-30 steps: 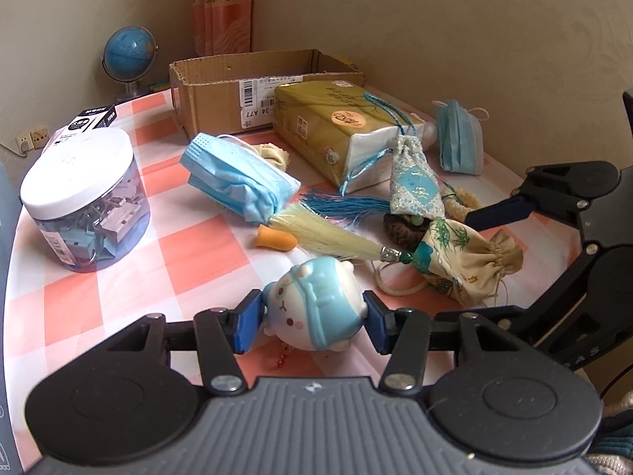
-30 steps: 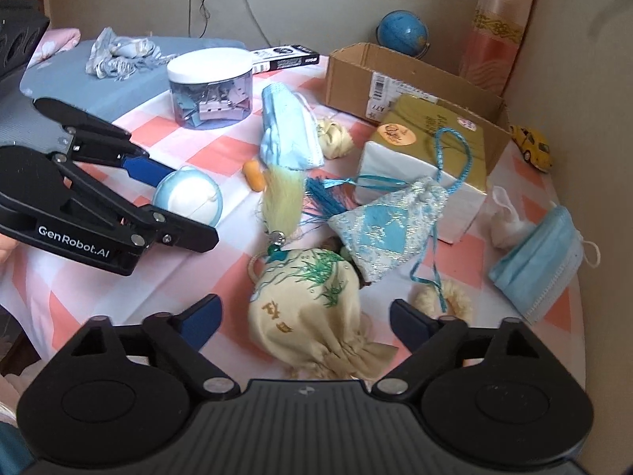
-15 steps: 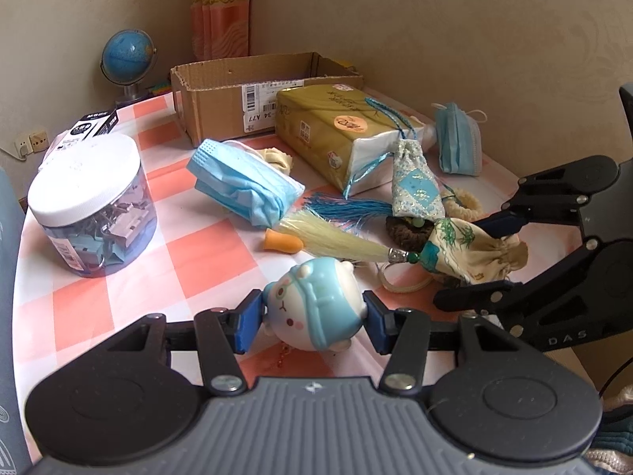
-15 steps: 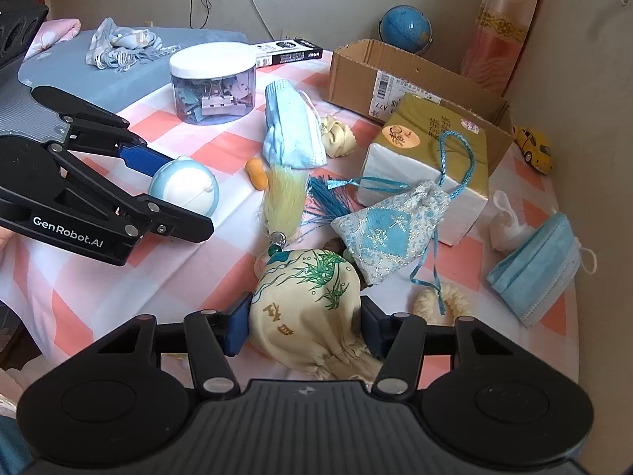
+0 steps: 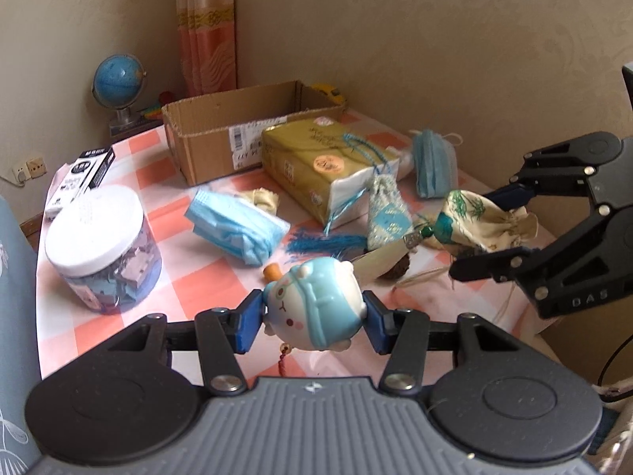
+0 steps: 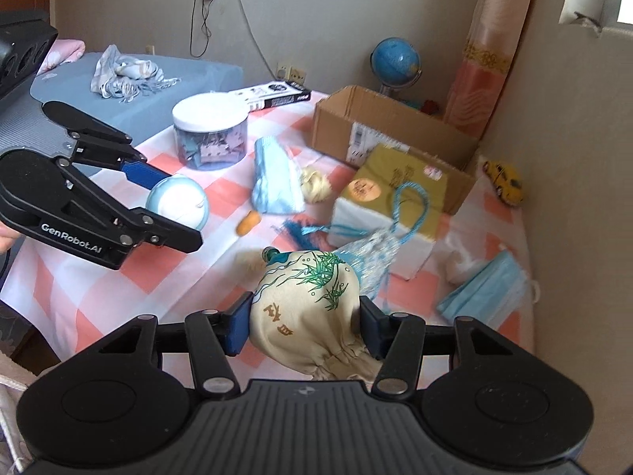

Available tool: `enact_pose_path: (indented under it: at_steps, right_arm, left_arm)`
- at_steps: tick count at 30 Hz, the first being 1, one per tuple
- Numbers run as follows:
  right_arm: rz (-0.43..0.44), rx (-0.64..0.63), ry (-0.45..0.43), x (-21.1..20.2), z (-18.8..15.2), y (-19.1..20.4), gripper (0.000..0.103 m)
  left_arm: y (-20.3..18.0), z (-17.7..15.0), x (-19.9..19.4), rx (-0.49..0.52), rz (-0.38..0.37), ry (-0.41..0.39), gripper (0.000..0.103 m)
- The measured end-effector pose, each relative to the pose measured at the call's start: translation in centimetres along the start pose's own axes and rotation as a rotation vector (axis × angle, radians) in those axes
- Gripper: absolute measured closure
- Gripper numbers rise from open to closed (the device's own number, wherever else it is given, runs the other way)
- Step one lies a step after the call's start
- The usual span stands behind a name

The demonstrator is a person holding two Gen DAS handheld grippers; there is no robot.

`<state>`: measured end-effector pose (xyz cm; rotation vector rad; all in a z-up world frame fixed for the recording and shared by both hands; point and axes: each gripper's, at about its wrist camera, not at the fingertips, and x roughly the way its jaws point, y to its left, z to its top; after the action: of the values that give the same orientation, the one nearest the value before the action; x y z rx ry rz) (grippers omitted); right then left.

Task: Organize soft objects
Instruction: 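Carry both items to cardboard box while right tool opens, dropping pouch inside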

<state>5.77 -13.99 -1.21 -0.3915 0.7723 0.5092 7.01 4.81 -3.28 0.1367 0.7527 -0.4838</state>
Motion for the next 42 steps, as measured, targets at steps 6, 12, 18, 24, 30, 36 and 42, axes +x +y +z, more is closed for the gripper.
enact_pose_path:
  at_steps: [6, 12, 18, 24, 30, 36, 42]
  right_arm:
    - [-0.015, -0.013, -0.023, -1.2, 1.4, -1.3, 0.043]
    - [-0.026, -0.047, -0.060, -2.1, 3.8, -2.6, 0.043]
    - [-0.037, -0.049, -0.102, -1.6, 7.4, -5.6, 0.043]
    - [-0.033, -0.071, -0.146, 0.4, 12.3, -8.8, 0.043]
    - [-0.015, -0.139, -0.159, 4.6, 17.8, -11.0, 0.043]
    - [0.004, -0.208, -0.131, 10.1, 22.1, -12.3, 0.043]
    - [0.033, -0.200, -0.095, 14.4, 23.7, -13.0, 0.031]
  left_arm:
    - [-0.3, 1.2, -0.6, 0.024, -0.004, -0.026, 0.051]
    - [-0.2, 2.2, -0.5, 0.028, -0.008, -0.039, 0.051]
    - [0.5, 2.8, -0.2, 0.023, -0.005, -0.041, 0.051]
    - [1.6, 3.5, 0.3, 0.003, 0.017, -0.043, 0.051]
    - [2.6, 3.9, 0.9, -0.031, 0.033, -0.043, 0.051]
    - [3.8, 4.2, 1.6, -0.081, 0.057, -0.041, 0.051]
    - [4.5, 4.5, 2.2, -0.100, 0.078, -0.033, 0.051]
